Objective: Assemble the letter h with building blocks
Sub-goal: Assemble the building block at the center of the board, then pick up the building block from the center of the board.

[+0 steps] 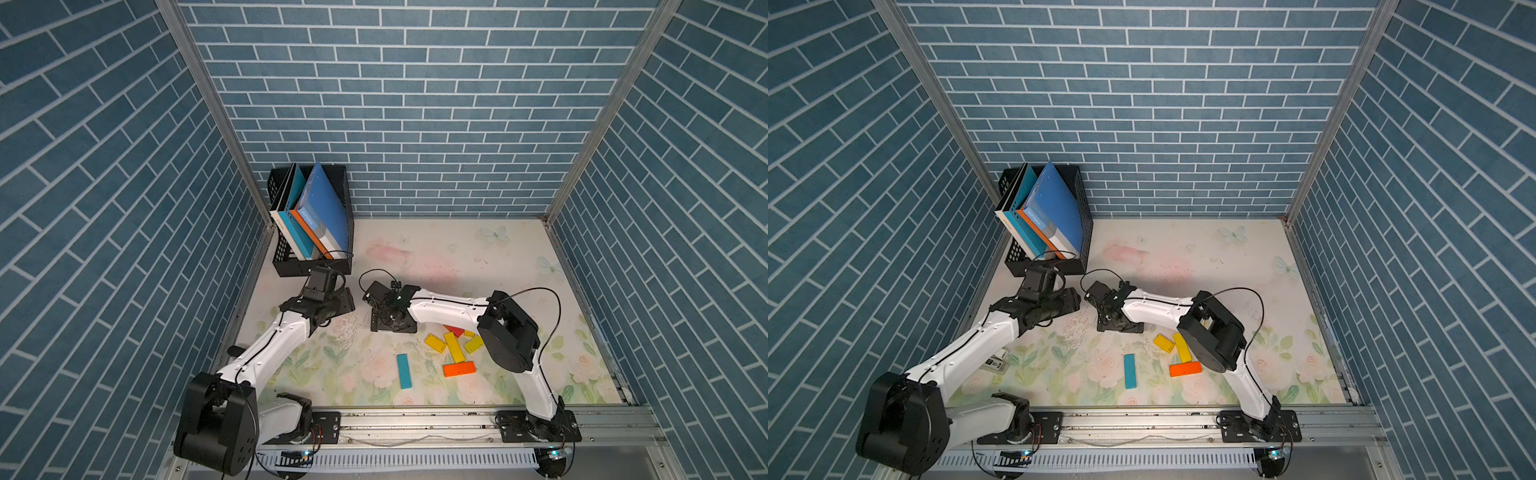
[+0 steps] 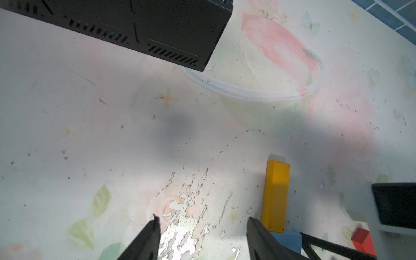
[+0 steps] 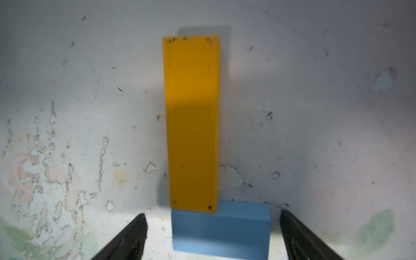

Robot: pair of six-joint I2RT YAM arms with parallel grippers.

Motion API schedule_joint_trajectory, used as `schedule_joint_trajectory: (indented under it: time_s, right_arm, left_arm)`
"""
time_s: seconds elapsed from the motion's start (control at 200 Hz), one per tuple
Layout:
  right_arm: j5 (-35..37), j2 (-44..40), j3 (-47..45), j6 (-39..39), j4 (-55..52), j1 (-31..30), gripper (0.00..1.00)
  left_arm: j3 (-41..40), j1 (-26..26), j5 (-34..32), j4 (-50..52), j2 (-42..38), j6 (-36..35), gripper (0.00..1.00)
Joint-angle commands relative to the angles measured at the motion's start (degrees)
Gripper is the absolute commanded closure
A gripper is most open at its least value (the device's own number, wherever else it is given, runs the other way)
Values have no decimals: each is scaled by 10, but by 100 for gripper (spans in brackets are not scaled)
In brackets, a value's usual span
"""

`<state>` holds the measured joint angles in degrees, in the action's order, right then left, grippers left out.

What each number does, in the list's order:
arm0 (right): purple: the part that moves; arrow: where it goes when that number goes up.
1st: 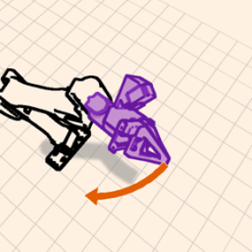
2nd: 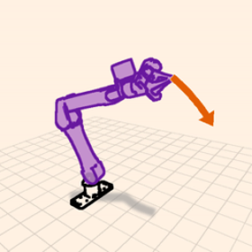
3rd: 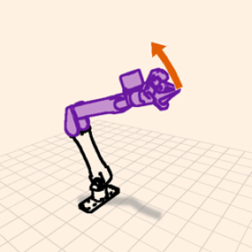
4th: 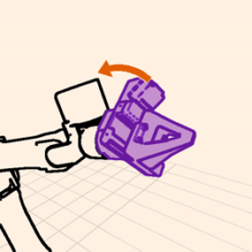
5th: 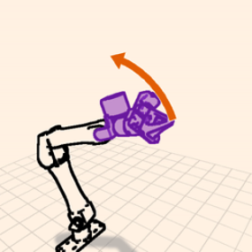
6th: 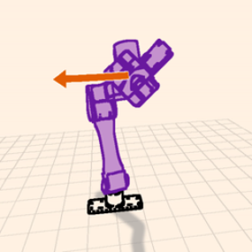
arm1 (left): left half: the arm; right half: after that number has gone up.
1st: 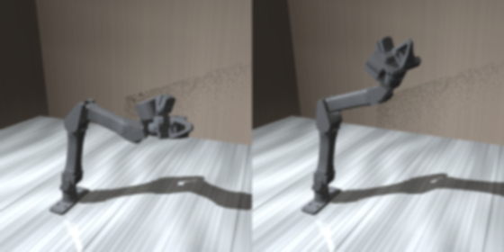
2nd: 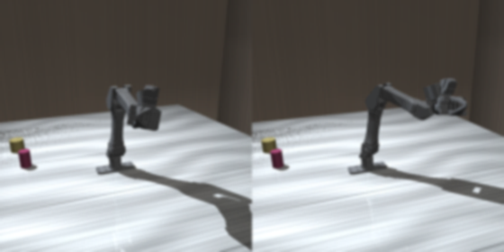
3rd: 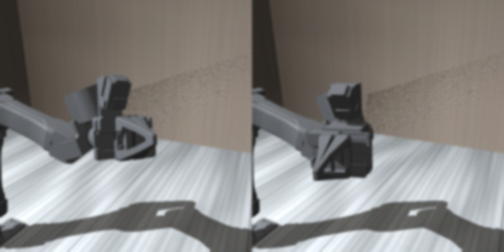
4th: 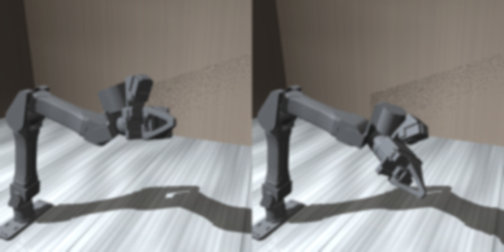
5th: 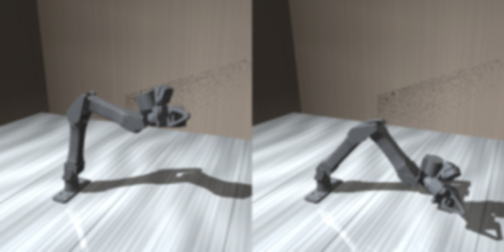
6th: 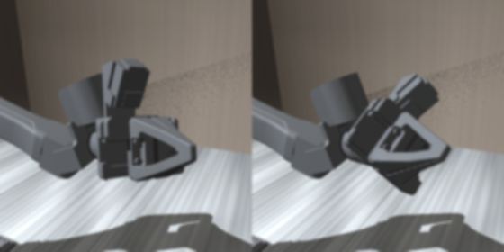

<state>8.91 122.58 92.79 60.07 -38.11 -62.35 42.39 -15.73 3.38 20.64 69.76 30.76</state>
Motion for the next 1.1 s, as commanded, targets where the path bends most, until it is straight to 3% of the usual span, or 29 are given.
schedule_joint_trajectory:
  time_s: [0.0,0.205,0.395,0.515,0.665,0.805,1.095]
  right_arm:
    - [39,-33,32,-34,-29,-6,6]
    - [127,-127,20,-59,-56,-12,5]
    - [257,-240,-100,28,-160,14,3]
    - [175,-346,-272,78,-152,122,7]
    - [129,-519,-467,105,-81,221,10]
    - [95,-576,-526,102,-70,265,13]
    - [22,-565,-592,100,-14,270,17]
  left_arm:
    - [-10,4,10,-4,-9,6,34]
    - [-28,3,29,-16,-14,18,35]
    - [-46,-12,47,-33,-14,33,36]
    - [-40,-20,48,-34,-10,36,36]
    - [-25,-20,39,-26,-11,30,36]
    - [-19,-20,39,-24,-2,25,36]
    - [-17,-20,42,-25,6,25,36]
